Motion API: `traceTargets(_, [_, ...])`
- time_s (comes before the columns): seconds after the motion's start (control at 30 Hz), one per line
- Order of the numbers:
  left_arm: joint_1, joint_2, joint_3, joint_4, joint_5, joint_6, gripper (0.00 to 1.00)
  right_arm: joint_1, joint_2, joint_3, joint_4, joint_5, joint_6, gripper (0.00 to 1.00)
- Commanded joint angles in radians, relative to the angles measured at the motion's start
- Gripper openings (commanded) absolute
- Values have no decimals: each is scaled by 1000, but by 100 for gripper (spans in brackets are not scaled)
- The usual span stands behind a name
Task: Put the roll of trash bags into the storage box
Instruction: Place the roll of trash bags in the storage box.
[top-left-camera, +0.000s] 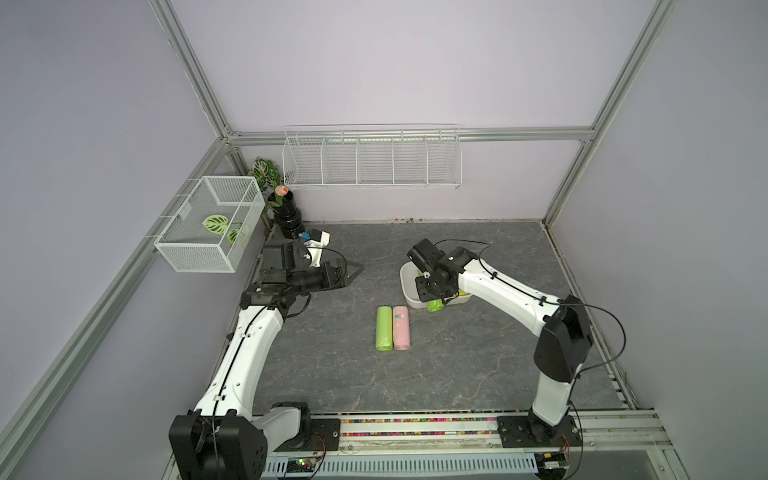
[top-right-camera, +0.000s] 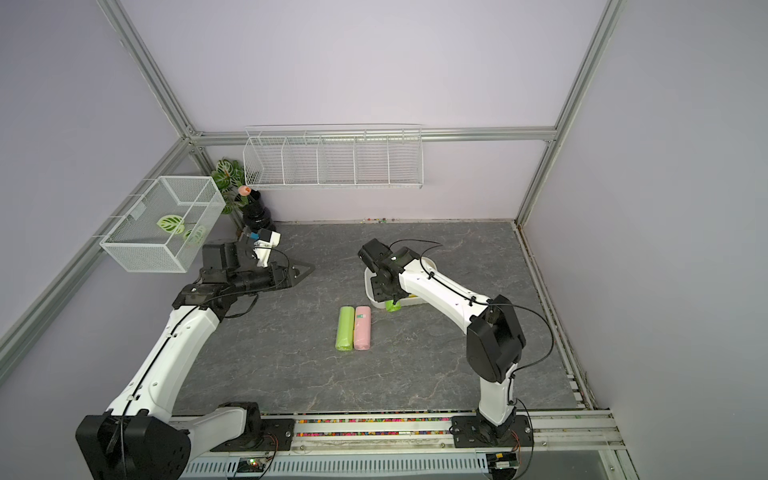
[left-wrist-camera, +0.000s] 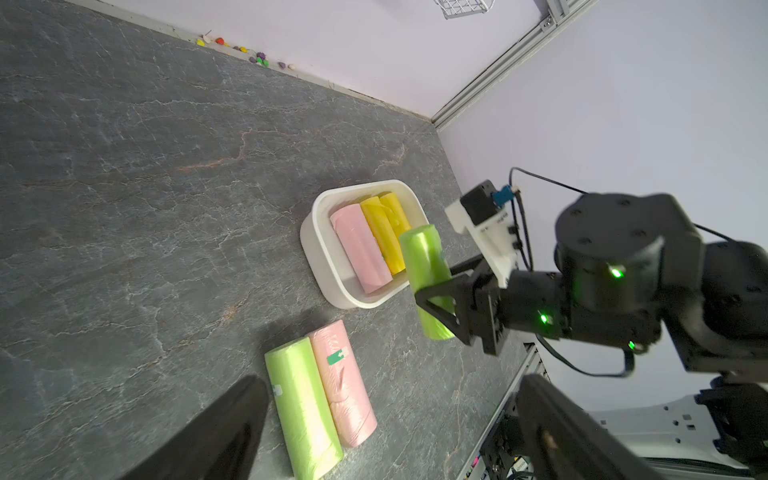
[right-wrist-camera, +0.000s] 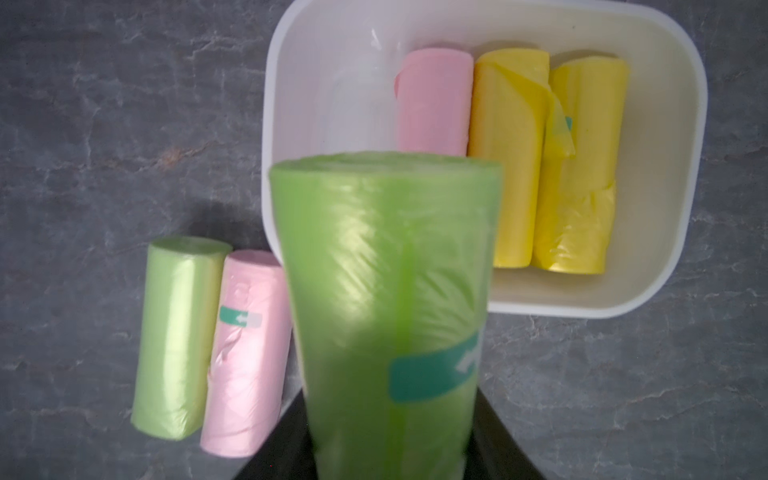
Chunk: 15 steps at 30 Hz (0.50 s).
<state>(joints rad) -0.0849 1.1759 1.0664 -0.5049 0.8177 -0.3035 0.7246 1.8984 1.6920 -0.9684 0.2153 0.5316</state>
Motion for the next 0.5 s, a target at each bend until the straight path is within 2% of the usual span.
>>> traceTargets(0.0, [7,-16,-14,9,-8,9,99,-31,58,80,5,-34,-53,17])
traceTargets(0.47, [8,-11,-14,4,-22,10,99,-67,259,268,-2,-99,-65,17])
